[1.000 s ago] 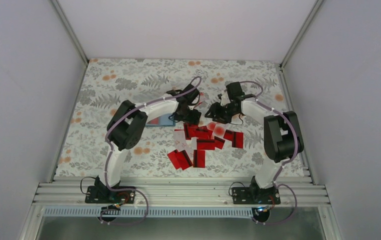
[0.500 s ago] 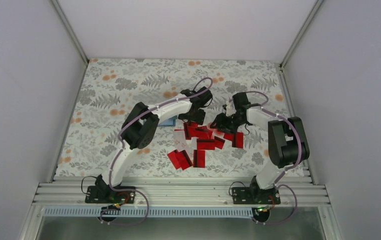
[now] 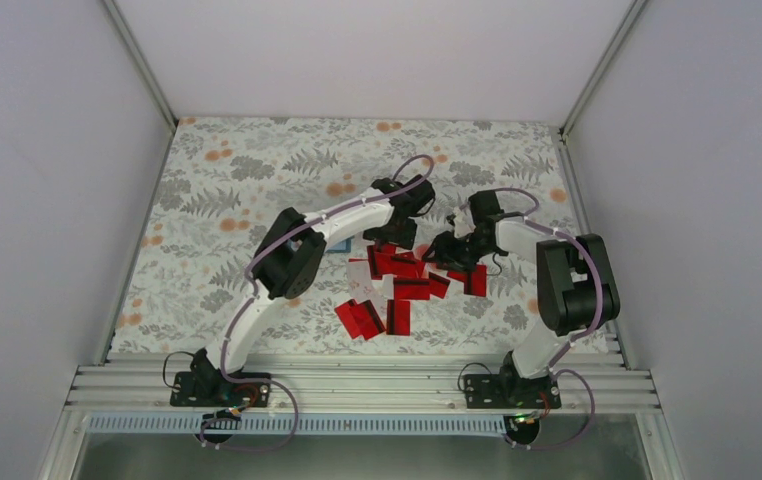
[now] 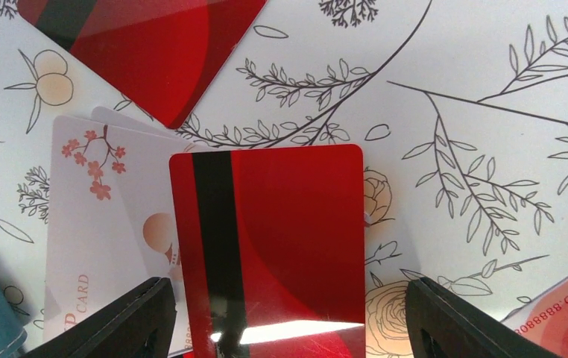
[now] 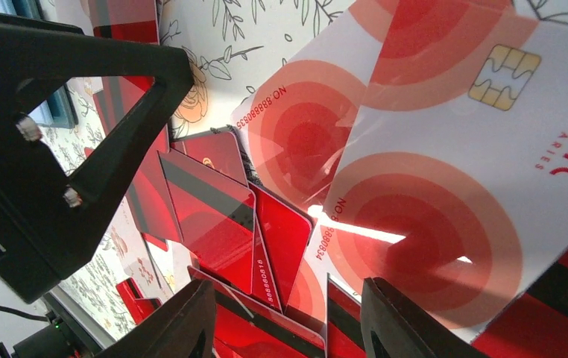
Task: Put the credit cards into the card holder
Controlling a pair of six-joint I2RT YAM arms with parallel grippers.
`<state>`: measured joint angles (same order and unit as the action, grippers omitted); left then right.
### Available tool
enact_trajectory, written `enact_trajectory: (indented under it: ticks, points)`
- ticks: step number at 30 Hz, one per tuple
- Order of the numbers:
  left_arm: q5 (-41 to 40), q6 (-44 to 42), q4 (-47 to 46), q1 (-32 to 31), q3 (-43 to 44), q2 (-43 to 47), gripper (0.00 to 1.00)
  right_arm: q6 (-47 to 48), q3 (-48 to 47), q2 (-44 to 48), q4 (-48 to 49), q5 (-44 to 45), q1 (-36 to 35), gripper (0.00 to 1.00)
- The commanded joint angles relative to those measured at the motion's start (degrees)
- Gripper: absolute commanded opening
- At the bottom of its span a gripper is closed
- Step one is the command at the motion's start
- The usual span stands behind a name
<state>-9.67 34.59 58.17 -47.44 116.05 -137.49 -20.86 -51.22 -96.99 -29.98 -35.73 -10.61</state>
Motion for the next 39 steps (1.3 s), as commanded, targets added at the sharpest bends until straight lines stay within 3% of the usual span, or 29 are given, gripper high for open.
enact_trajectory:
  ticks: [1, 9, 18, 24, 31, 39]
  points:
    - [-2.7, 1.5, 4.4, -0.7, -0.3, -5.0, 0.77, 1.1, 0.2, 1.0, 0.9, -0.9, 0.4, 0.5]
    - [-3.8, 2.6, 2.4, -0.7, -6.3, -4.2, 0.66, 1.4, 0.1, 1.2, 0.3, -0.3, 0.5, 0.5]
    - [-2.1, 3.1, -4.7, 1.0, -16.9, 2.8, 0.67, 1.4, -0.3, 1.0, -0.2, -0.6, 0.7, 0.5]
    - [-2.5, 2.7, -4.5, 1.3, -16.1, 4.2, 0.7, 1.2, -0.8, 0.1, -0.2, -0.6, 0.7, 0.5]
    - [3.1, 1.7, -7.5, 2.9, -19.1, 2.5, 0.7, 0.6, -2.5, 0.0, -0.7, -0.3, 0.6, 0.5]
    - [4.6, 0.6, -8.1, 3.5, -19.6, 0.2, 0.58, 0.0, -2.1, 0.0, -0.2, 0.2, 0.6, 0.5]
